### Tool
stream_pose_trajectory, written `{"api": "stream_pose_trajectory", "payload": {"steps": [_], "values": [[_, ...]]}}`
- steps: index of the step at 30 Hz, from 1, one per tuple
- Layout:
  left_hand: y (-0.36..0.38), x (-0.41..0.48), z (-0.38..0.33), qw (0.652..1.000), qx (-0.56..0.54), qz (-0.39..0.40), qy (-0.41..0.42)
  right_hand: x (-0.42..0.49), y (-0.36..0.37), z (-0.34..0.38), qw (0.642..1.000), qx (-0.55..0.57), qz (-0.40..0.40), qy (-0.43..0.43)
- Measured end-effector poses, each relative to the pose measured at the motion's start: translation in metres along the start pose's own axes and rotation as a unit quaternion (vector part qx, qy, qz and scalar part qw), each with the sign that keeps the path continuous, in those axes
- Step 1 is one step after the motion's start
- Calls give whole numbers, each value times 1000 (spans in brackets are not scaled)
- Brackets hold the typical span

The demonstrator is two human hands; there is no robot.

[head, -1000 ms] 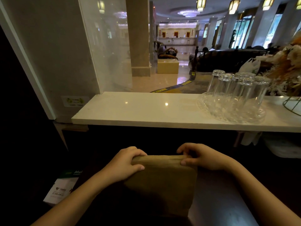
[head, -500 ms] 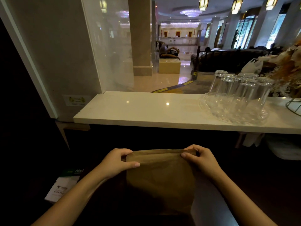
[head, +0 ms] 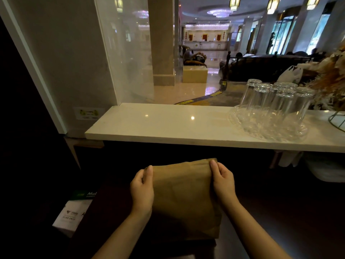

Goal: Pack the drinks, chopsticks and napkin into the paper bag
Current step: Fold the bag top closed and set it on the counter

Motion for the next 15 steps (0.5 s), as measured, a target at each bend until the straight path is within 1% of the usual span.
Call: {"api": "stream_pose_trajectory", "payload": {"steps": [2, 4, 8, 11, 13, 15], "values": [[0, -4, -5, 999, 19, -31, 17, -3, -2, -2, 999, -10, -27, -18], [2, -4, -4, 999, 37, -31, 13, -2, -5, -5, 999, -20, -41, -20], [4, 0, -1, 999, 36, -6, -13, 6, -6, -11, 999, -27, -31, 1], [1, -1, -10, 998, 55, 5, 3, 10, -8, -13, 999, -10, -30, 6], [2, -1, -17, 998, 46, 32, 9, 10, -7, -12, 1000, -2, -27, 7], [4, -1, -25, 994, 76, 70, 41, 10, -6, -9, 1000, -1, -20, 5]]}}
Point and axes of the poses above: each hand's wrist, its own x-axis towards the middle knuckle, its own y-axis out of the palm, z = x × y, the point moved 9 cm from there along x, towards the middle knuckle, and after that the axes turned 8 degrees about x, right-handed, at the moved point
